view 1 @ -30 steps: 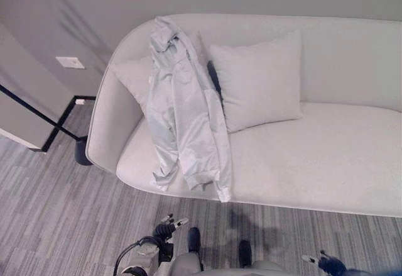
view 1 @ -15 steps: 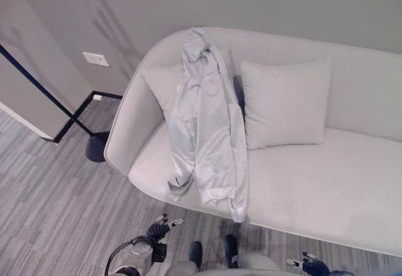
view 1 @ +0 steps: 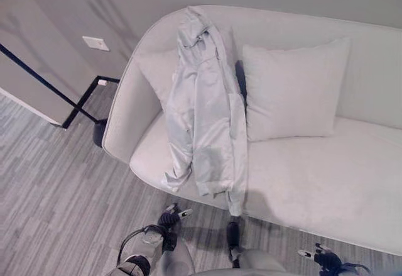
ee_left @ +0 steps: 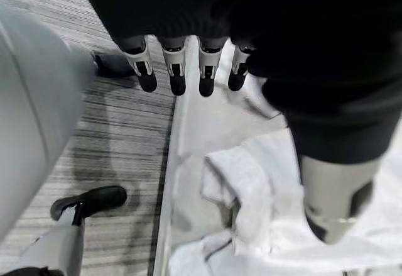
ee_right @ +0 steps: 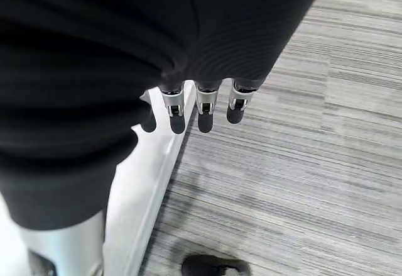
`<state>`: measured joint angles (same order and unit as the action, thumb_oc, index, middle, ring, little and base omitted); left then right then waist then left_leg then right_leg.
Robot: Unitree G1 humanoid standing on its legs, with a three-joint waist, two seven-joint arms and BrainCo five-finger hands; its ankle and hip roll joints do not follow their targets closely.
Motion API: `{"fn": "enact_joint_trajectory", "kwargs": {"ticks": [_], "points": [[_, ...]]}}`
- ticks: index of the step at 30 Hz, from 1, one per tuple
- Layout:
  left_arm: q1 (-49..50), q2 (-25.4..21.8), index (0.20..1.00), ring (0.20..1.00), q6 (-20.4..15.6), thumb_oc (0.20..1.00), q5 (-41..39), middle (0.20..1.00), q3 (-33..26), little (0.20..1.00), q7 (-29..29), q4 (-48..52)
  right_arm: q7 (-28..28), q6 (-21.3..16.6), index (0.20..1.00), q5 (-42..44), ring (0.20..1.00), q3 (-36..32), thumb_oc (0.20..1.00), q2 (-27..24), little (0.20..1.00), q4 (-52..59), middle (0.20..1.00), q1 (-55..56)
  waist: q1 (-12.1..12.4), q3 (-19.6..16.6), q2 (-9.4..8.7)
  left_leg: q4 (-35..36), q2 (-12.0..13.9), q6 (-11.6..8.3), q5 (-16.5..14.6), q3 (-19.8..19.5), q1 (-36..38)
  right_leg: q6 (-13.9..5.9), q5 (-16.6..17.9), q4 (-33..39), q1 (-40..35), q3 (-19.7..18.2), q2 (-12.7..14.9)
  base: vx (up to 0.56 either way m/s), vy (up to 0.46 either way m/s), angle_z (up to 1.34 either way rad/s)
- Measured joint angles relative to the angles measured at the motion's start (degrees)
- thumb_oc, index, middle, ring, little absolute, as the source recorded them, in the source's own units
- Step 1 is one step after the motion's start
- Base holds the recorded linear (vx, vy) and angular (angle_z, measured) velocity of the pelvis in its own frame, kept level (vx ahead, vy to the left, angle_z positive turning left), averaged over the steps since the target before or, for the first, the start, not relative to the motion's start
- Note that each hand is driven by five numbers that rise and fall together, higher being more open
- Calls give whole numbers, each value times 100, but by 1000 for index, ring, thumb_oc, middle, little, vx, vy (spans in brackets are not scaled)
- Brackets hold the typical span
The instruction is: Hang the clothes on the sofa on the clothes rack.
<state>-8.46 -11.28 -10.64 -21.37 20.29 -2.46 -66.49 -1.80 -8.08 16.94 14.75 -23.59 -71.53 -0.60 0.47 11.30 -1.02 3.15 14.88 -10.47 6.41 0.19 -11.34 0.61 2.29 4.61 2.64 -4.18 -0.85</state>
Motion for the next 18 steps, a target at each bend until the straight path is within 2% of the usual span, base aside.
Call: {"fn": "enact_joint_trajectory", "kwargs": {"ticks": [2, 3, 4, 5, 7, 8, 10, 11, 12, 13, 14, 15, 16, 18], "points": [[-54, 15, 1000, 1000, -1, 1000, 1, 1000, 4, 1000, 0, 57, -1, 21, 1000, -3, 1000, -7, 1000, 1, 1000, 0, 1000, -25, -36, -17, 0, 34, -335, 42, 24, 49, 66, -126, -76, 32, -136, -41, 190, 126, 419, -23], [-117, 9, 1000, 1000, -7, 1000, 3, 1000, 4, 1000, 0, 90, -1, 20, 1000, -2, 1000, -12, 1000, -16, 1000, 10, 1000, -37, -50, -78, 52, 140, -563, 97, 47, 71, 79, -199, -115, 32, -126, -87, 291, 55, 342, -28], [-159, -1, 1000, 1000, -9, 1000, 3, 1000, 0, 1000, 3, 115, -2, 10, 1000, -2, 1000, -11, 1000, -36, 1000, 59, 1000, -77, -47, -97, 96, 229, -684, 155, 58, 114, 97, -284, -150, 32, -110, -139, 348, 29, 295, -57], [-184, -66, 1000, 1000, -9, 1000, 6, 1000, 8, 1000, 1, 123, 3, 10, 1000, -2, 1000, 2, 1000, -8, 1000, 210, 1000, -138, -31, -132, 148, 238, -789, 594, 95, 346, 142, -431, -209, 1, -52, -288, 419, 19, 260, -66], [-224, -282, 1000, 1000, -9, 1000, 4, 1000, 11, 1000, 13, 204, -35, -1, 1000, -6, 1000, 57, 1000, 215, 1000, 394, 1000, -181, 9, -176, -36, 206, -950, 729, 96, 572, 142, -557, -194, -283, 183, -237, 601, 51, 252, -48], [-265, -413, 1000, 1000, -9, 1000, 4, 1000, 16, 1000, 12, 244, -36, 9, 1000, -5, 1000, 62, 1000, 326, 1000, 463, 1000, -155, -35, -191, -126, 208, -1118, 871, 31, 584, 163, -601, -164, -398, 208, -122, 736, 84, 223, -5], [-320, -443, 1000, 1000, -16, 1000, 5, 1000, 8, 1000, 13, 230, -37, 5, 1000, -3, 1000, 53, 1000, 363, 1000, 452, 1000, -132, -44, -207, -146, 206, -1318, 1037, -57, 566, 221, -658, -199, -786, 353, -64, 842, 86, 184, 8], [-285, -461, 1000, 1000, -15, 1000, 5, 1000, 3, 1000, 12, 221, -37, 7, 1000, -4, 1000, 53, 1000, 369, 1000, 440, 1000, -129, -35, -214, -156, 204, -1388, 1108, -106, 559, 301, -818, -284, -948, 401, -150, 895, 64, 130, 5], [-273, -464, 1000, 1000, -13, 1000, 5, 1000, 2, 1000, 12, 157, -40, 8, 1000, -4, 1000, 60, 1000, 382, 1000, 436, 1000, -102, -35, -250, -168, 205, -1445, 1178, -156, 553, 364, -1027, -427, -1106, 454, -213, 883, 65, 127, 3], [-261, -478, 1000, 1000, -13, 1000, 5, 1000, -2, 1000, 14, 95, -39, 6, 1000, -4, 1000, 70, 1000, 391, 1000, 435, 1000, -84, -31, -290, -182, 205, -1459, 1200, -172, 544, 372, -1118, -492, -1186, 509, -267, 825, 84, 121, 40], [-237, -566, 1000, 1000, 1, 1000, 33, 1000, 8, 1000, 24, -63, -41, -1, 1000, -6, 1000, 389, 1000, 414, 1000, 360, 1000, -61, -85, -340, -228, 204, -1520, 1211, -179, 355, 383, -1170, -682, -1126, 630, -484, 372, 71, 90, 49], [-220, -594, 1000, 1000, -1, 1000, 34, 1000, 11, 1000, 19, -38, -49, 15, 1000, -4, 1000, 386, 1000, 443, 1000, 308, 1000, -33, -87, -378, -288, 203, -1588, 1209, -178, 338, 382, -1105, -630, -971, 629, -483, 315, 61, 46, 54], [-128, -563, 1000, 1000, -6, 1000, 40, 1000, -4, 1000, 9, -22, -57, -2, 1000, -1, 1000, 346, 1000, 465, 1000, 214, 1000, -30, -78, -412, -342, 204, -1688, 1226, -196, 333, 425, -776, -567, -788, 645, -453, 318, 41, -4, 19], [47, -506, 1000, 1000, -4, 1000, 62, 1000, 11, 1000, -7, -26, -54, -4, 1000, -1, 1000, 261, 1000, 469, 1000, 105, 1000, -31, -62, -436, -285, 204, -1700, 1225, -199, 365, 516, -630, -272, -250, 247, -461, 354, 74, -15, 1]]}}
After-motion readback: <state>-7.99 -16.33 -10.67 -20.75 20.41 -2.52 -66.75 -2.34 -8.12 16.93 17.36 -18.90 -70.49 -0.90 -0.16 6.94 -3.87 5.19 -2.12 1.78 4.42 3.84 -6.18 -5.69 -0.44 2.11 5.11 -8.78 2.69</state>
